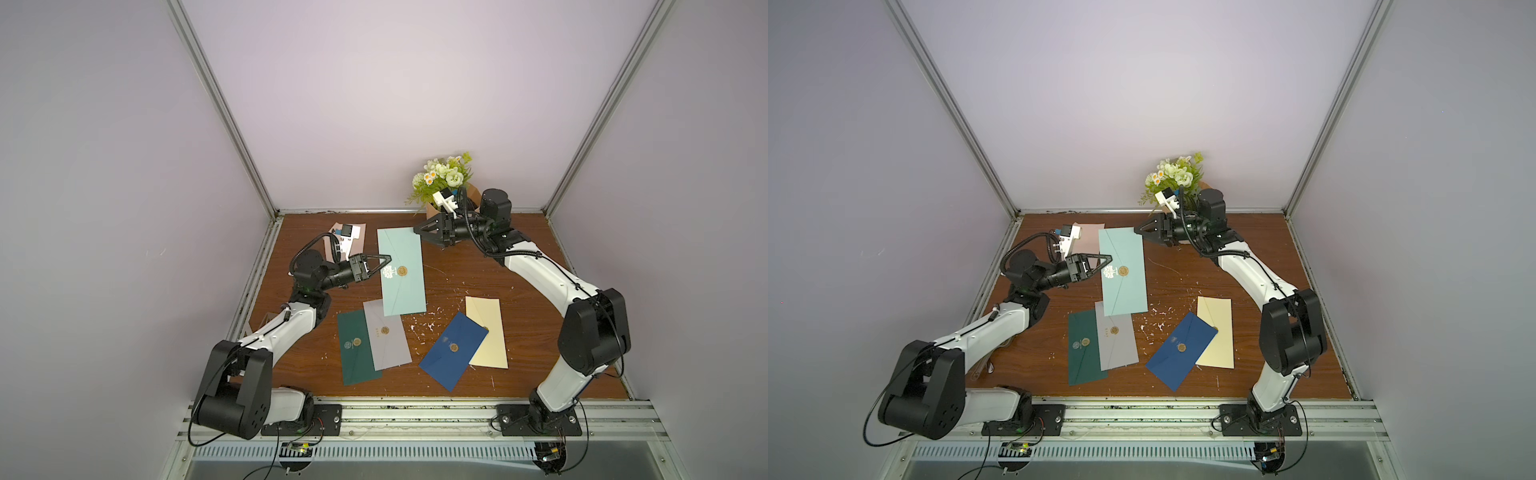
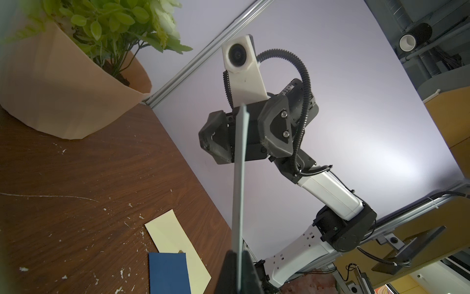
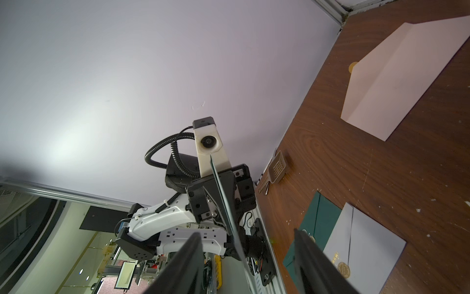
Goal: Open the envelope
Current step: Pick up the envelope from the envelope.
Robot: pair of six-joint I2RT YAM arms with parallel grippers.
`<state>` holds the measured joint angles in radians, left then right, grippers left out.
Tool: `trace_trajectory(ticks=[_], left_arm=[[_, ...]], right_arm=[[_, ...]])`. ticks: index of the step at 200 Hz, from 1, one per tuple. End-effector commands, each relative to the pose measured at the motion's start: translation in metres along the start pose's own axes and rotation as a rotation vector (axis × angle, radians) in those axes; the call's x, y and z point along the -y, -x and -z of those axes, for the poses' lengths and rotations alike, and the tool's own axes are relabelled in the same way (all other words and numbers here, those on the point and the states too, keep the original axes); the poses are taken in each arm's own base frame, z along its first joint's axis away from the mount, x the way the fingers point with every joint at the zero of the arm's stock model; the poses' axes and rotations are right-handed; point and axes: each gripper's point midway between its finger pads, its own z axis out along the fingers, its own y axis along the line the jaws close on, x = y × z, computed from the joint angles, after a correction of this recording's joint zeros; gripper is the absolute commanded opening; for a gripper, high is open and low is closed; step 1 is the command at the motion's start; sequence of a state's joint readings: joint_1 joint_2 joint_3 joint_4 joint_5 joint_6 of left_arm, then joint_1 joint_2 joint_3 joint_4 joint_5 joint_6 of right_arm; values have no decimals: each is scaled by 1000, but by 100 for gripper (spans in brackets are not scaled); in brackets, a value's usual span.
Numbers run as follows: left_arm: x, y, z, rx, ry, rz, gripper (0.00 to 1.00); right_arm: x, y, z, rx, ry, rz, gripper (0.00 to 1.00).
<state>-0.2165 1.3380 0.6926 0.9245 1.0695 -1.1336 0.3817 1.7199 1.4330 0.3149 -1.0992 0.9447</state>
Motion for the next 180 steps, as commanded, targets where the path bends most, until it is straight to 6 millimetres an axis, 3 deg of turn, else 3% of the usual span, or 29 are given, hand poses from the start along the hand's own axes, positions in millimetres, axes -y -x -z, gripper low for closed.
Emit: trace_trajectory(ticks=[1,31,73,134,180], left_arm=[[26,16,-3,8,-59,-57,0],[34,26,-7,9,-77,-74,0],[24,32,-11,13,-65,-66,0],[24,45,-18,21,-73,-75,0],[34,48,-19,15,-93,-91,0]], right_arm=[[-56,4,14,29,133,160,62],[-82,-2,22,47,260,204,57],[-100,-10,28,42,358,202,36],[-93,-17,21,-1,330,200,35],[-71,-14,11,-11,227,202,35]])
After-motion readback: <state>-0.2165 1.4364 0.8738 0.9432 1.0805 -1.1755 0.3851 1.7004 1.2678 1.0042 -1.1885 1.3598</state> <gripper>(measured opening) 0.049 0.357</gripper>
